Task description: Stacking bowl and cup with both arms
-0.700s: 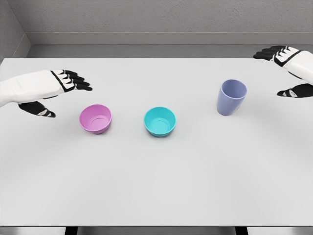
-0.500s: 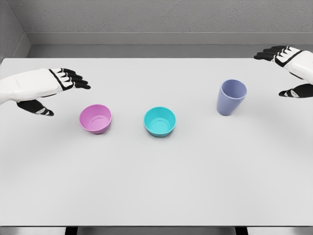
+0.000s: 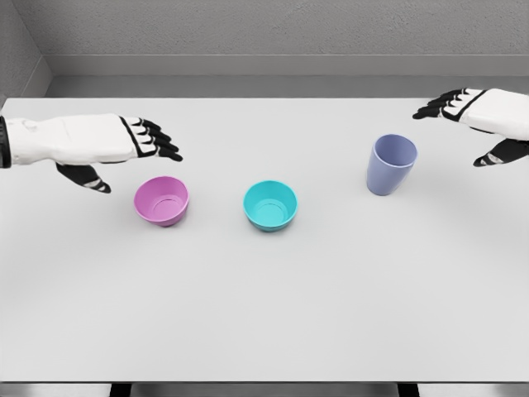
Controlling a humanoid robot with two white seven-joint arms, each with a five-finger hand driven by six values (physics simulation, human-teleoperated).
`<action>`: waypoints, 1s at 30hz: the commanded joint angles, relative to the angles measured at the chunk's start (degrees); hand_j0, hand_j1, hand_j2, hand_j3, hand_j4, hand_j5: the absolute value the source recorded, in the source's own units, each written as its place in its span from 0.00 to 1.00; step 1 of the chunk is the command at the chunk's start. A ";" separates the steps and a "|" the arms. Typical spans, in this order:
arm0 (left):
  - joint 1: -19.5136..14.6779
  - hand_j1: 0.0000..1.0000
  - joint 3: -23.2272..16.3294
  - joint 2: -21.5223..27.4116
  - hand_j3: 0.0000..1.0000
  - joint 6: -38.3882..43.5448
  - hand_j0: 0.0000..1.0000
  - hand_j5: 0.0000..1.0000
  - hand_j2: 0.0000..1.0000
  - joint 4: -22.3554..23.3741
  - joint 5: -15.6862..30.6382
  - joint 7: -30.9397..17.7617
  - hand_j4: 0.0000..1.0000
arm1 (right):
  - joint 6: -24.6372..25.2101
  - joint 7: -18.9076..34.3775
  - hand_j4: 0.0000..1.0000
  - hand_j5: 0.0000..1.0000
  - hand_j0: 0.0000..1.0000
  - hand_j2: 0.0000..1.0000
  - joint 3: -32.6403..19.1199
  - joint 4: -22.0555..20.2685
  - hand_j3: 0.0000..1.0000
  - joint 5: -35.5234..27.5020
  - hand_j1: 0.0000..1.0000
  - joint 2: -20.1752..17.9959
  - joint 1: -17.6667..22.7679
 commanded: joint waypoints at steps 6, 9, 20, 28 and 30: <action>-0.35 1.00 -2.89 -2.41 1.00 0.14 1.00 1.00 1.00 0.21 0.87 -0.06 1.00 | 0.09 4.90 1.00 1.00 1.00 1.00 2.47 3.71 1.00 -2.70 1.00 2.94 -0.70; -0.35 1.00 -3.95 -2.41 1.00 0.14 1.00 1.00 1.00 0.65 0.52 -0.06 1.00 | 0.09 4.90 1.00 1.00 1.00 1.00 2.47 3.97 1.00 -3.06 1.00 3.21 -1.23; 0.26 1.00 -5.97 -2.59 1.00 0.14 1.00 1.00 1.00 3.73 -0.18 -0.06 1.00 | 0.09 4.90 1.00 1.00 1.00 1.00 1.68 5.91 1.00 -3.23 1.00 5.14 -2.90; 0.17 1.00 -6.50 -5.22 1.00 0.14 1.00 1.00 1.00 7.16 -2.73 -0.06 1.00 | 0.09 4.90 1.00 1.00 1.00 1.00 2.38 5.64 1.00 -8.24 1.00 6.99 -3.17; 0.09 1.00 -6.50 -6.01 1.00 0.14 1.00 1.00 1.00 7.16 -2.99 -0.06 1.00 | 0.09 4.90 1.00 1.00 1.00 1.00 2.47 5.73 1.00 -8.24 1.00 7.34 -3.17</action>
